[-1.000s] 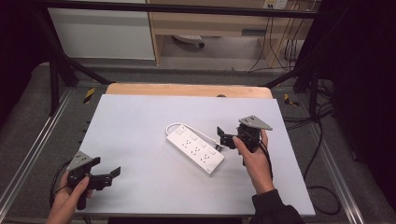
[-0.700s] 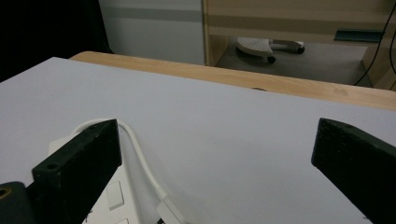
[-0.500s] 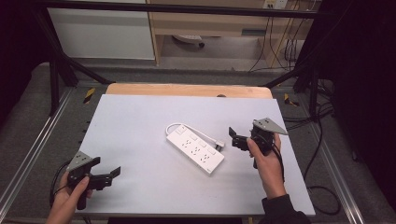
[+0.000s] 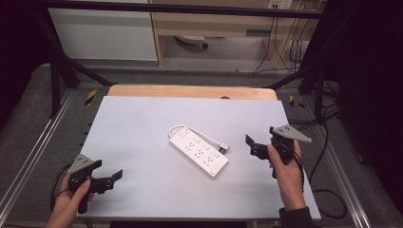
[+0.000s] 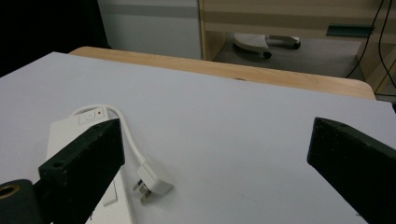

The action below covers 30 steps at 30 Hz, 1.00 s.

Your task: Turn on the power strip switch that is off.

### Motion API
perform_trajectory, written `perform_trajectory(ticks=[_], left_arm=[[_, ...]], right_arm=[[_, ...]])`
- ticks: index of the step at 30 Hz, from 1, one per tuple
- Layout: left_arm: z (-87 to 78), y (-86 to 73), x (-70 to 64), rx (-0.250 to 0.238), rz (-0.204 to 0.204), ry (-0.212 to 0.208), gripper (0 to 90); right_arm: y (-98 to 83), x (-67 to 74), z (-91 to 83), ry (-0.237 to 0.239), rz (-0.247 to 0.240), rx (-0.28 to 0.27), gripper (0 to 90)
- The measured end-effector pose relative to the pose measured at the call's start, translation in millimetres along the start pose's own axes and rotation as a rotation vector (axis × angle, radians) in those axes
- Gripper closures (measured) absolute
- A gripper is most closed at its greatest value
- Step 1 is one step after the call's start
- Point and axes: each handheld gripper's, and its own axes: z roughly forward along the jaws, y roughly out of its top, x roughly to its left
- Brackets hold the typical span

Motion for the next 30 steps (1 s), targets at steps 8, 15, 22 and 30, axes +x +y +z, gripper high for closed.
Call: perform_trajectory(ticks=[8, 15, 22, 30], left_arm=[[-0.1, -0.4, 1.5, 0.001, -0.005, 0.011, 6.6], [-0.1, -0.6, 2.2, 0.003, -0.007, 0.014, 6.6], [-0.2, -0.6, 2.3, 0.001, -0.007, 0.014, 6.6], [0.1, -0.5, 1.9, 0.002, -0.002, 0.014, 6.6]], right_arm=[[-26.7, -27.9, -20.8, -0.025, 0.029, 0.039, 3.9], [-53.0, -49.3, -24.5, -0.044, 0.071, 0.063, 5.1], [-77.4, -53.2, -9.9, -0.047, 0.051, 0.153, 5.5], [-86.4, -40.4, 11.8, -0.011, -0.026, 0.219, 4.5]])
